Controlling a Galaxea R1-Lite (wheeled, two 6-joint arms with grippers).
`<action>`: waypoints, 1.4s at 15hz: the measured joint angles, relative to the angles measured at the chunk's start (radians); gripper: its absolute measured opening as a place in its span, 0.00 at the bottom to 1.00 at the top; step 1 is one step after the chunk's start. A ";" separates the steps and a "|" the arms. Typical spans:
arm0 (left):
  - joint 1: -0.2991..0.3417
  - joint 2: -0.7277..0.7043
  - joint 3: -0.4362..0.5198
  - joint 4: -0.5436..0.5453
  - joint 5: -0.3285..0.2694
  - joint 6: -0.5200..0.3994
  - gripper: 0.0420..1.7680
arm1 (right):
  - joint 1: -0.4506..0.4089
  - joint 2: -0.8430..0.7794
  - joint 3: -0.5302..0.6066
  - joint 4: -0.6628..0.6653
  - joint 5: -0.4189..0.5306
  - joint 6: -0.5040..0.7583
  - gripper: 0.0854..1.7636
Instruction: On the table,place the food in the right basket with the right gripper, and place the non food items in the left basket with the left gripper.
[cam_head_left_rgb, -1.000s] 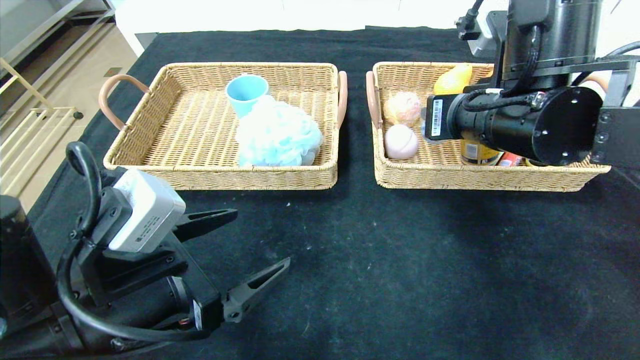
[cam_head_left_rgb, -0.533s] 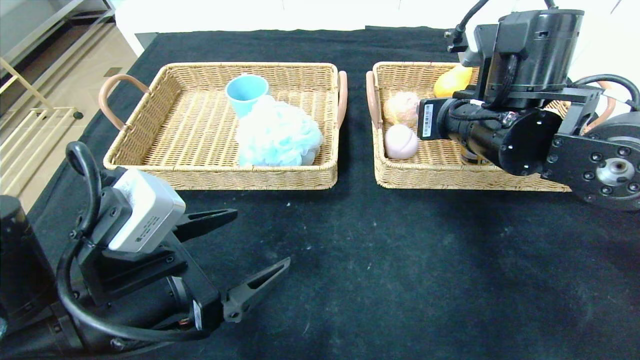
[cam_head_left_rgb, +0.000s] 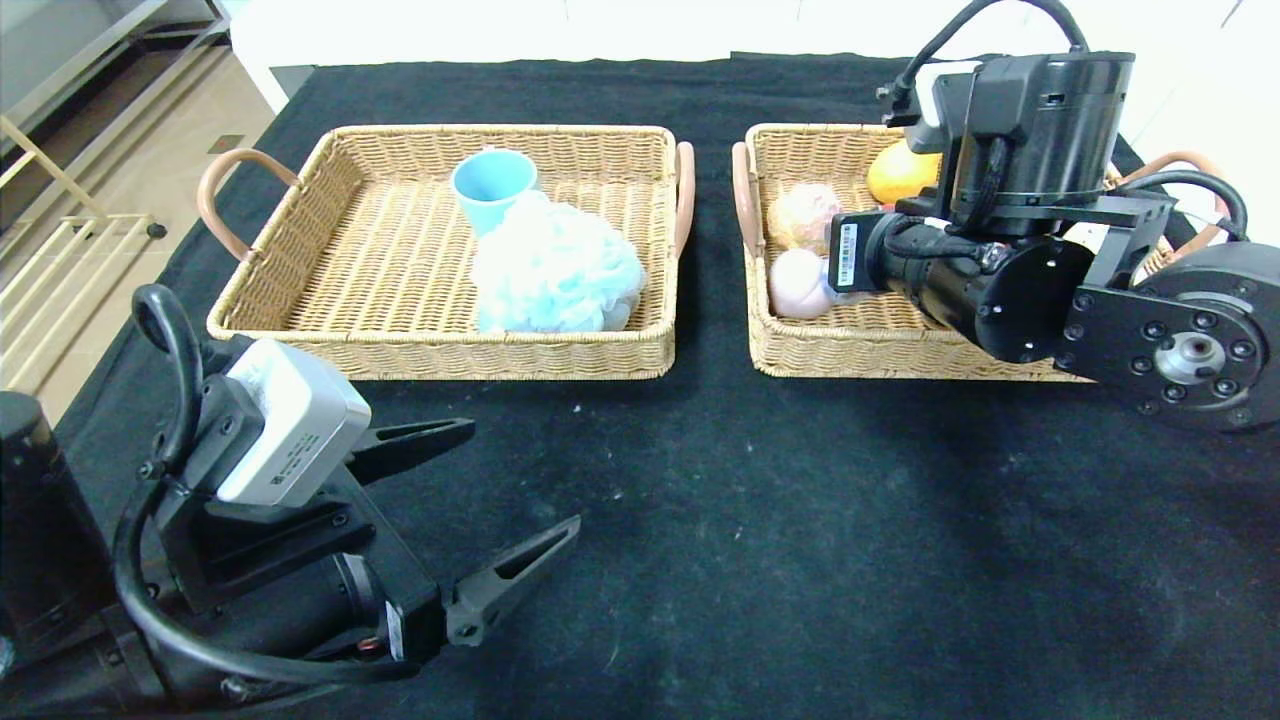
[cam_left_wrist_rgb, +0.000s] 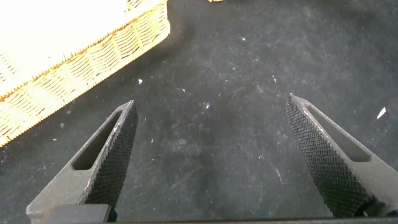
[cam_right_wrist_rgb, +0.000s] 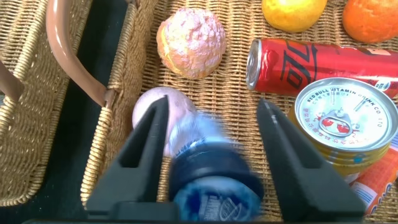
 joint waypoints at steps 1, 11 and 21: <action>0.000 0.000 0.000 0.000 0.000 0.000 0.97 | 0.000 0.000 0.000 0.000 0.000 0.001 0.66; -0.001 0.000 0.002 0.000 0.000 0.000 0.97 | 0.007 -0.016 0.017 0.001 0.000 0.003 0.88; 0.009 0.004 -0.018 0.000 0.065 -0.005 0.97 | 0.057 -0.169 0.239 0.001 0.050 0.004 0.94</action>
